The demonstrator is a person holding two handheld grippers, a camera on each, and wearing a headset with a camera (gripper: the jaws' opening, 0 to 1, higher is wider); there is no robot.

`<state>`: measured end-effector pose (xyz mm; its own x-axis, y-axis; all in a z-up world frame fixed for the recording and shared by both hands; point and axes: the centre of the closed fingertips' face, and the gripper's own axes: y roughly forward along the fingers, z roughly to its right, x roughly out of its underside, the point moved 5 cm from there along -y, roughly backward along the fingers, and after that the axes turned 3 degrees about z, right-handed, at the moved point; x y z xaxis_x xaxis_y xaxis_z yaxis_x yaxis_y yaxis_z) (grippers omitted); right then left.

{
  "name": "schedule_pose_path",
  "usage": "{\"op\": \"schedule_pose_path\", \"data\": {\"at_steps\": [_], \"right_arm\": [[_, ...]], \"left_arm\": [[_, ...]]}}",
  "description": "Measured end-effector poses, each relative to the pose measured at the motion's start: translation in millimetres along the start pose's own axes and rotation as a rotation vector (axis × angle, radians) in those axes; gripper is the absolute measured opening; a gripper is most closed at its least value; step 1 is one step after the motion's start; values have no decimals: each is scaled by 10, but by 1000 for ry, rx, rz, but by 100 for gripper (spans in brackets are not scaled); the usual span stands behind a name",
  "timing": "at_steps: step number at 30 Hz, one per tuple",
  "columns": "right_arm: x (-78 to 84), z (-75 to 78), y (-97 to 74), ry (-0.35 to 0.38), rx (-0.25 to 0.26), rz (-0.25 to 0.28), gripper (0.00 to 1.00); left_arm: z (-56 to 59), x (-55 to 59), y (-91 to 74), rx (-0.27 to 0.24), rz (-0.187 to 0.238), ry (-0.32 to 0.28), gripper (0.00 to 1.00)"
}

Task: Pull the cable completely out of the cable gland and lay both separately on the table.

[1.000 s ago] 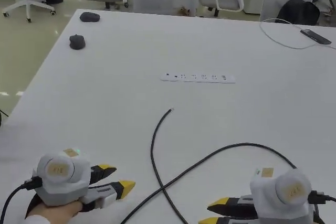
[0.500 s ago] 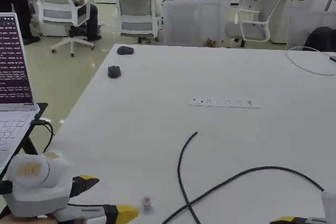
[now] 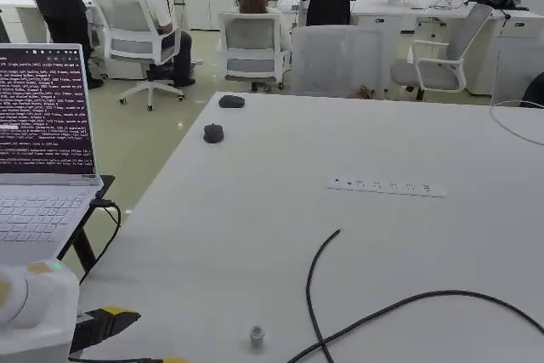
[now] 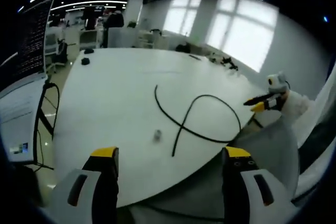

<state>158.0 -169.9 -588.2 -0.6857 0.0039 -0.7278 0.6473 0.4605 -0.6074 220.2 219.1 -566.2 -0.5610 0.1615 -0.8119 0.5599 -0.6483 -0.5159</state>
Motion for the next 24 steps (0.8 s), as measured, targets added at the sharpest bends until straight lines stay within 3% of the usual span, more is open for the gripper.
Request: {"op": "schedule_pose_path", "data": {"at_steps": [4, 17, 24], "right_arm": [[71, 16, -12, -4, 1, -25, 60], [140, 45, -39, 10, -8, -39, 59], [193, 32, -19, 20, -19, -51, 59]], "left_arm": [[12, 21, 23, 0, -5, -7, 81], [86, -1, 9, -7, 8, -9, 81], [89, 76, -24, -12, -35, -17, 80]]}}
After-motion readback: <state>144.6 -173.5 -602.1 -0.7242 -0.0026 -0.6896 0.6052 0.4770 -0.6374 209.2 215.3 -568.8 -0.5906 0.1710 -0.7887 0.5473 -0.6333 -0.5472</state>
